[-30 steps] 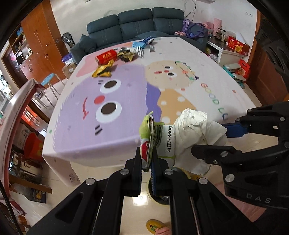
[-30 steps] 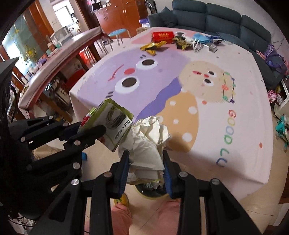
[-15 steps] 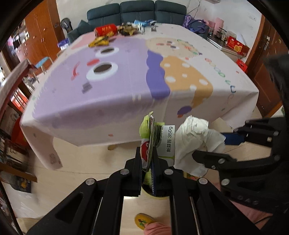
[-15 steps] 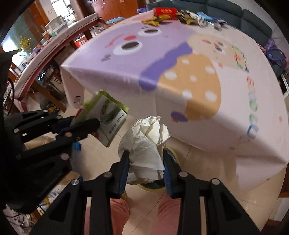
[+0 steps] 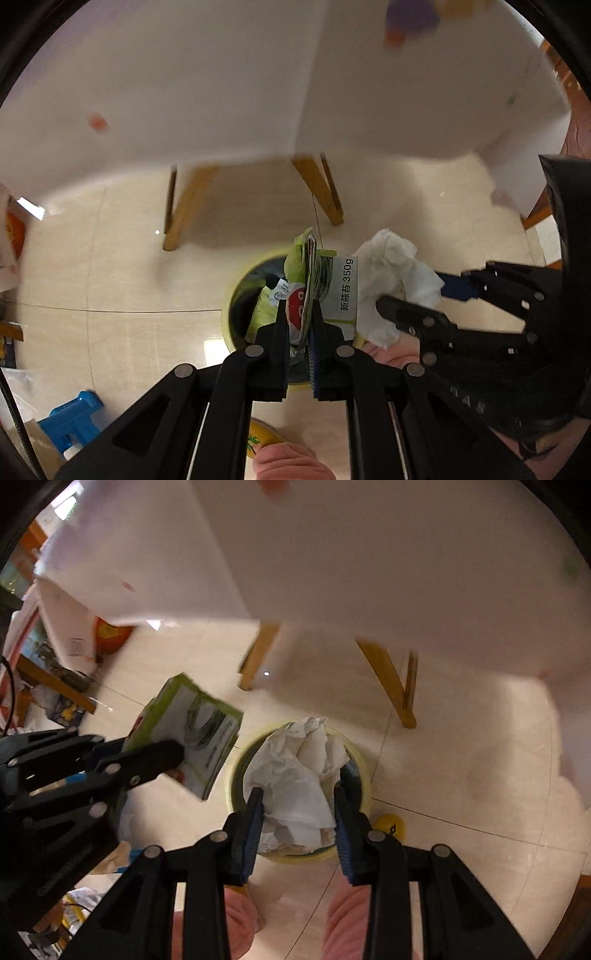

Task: Collect trash
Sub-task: 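Carry snack bag and tissue over the bin and open both tools to drop them, then move both tools back over the table toward the red box and yellow wrapper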

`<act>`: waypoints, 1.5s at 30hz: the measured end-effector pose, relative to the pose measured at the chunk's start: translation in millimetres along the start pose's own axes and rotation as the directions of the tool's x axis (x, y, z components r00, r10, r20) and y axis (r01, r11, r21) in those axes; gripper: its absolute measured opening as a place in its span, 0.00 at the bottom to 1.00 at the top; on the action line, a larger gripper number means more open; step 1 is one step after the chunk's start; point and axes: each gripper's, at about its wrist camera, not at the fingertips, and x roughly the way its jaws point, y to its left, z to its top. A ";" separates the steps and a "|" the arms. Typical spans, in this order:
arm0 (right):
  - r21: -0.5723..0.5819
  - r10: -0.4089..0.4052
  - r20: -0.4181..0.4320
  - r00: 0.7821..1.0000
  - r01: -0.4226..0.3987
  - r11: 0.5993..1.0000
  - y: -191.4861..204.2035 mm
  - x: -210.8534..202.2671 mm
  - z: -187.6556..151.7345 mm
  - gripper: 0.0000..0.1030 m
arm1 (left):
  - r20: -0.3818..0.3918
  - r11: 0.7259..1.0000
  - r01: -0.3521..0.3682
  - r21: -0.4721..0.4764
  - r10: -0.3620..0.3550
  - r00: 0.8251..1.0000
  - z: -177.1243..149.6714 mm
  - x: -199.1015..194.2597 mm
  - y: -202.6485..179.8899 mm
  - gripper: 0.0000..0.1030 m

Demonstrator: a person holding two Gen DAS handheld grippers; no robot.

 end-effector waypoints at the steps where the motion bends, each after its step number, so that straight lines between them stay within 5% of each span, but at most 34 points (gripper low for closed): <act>1: 0.003 0.002 -0.005 1.000 -0.002 1.000 -3.3 11.0 -2.0 0.36 | -0.004 1.000 -0.003 0.004 0.003 1.000 -3.5 10.8 1.1 0.06; 8: 0.029 -0.003 -0.046 0.999 0.004 1.000 -24.5 96.2 -6.9 0.42 | -0.079 1.000 0.000 0.011 0.001 0.997 -11.9 84.8 9.4 0.16; 12: 0.016 -0.023 -0.066 0.998 0.024 1.000 -27.2 123.0 -5.0 0.46 | -0.117 0.999 -0.003 -0.033 -0.001 0.993 -10.5 110.8 16.2 0.45; 20: 0.048 -0.024 -0.093 0.995 0.028 0.998 -31.4 122.4 -10.2 0.55 | -0.112 0.995 -0.072 -0.063 0.065 0.992 -2.9 102.8 20.3 0.55; 24: 0.060 0.004 -0.065 0.998 0.000 0.998 -25.1 97.8 -5.8 0.60 | -0.079 0.994 -0.099 -0.043 0.095 0.992 5.0 71.5 26.6 0.67; 30: 0.092 -0.013 -0.017 1.000 0.014 0.996 -6.2 39.8 0.2 0.60 | -0.037 0.994 -0.103 -0.033 0.102 0.994 21.1 11.1 33.6 0.68; 45: 0.185 0.035 0.154 0.987 -0.063 0.981 39.9 -196.0 35.3 0.60 | 0.144 0.997 -0.058 -0.060 0.066 0.987 77.1 -205.8 29.1 0.68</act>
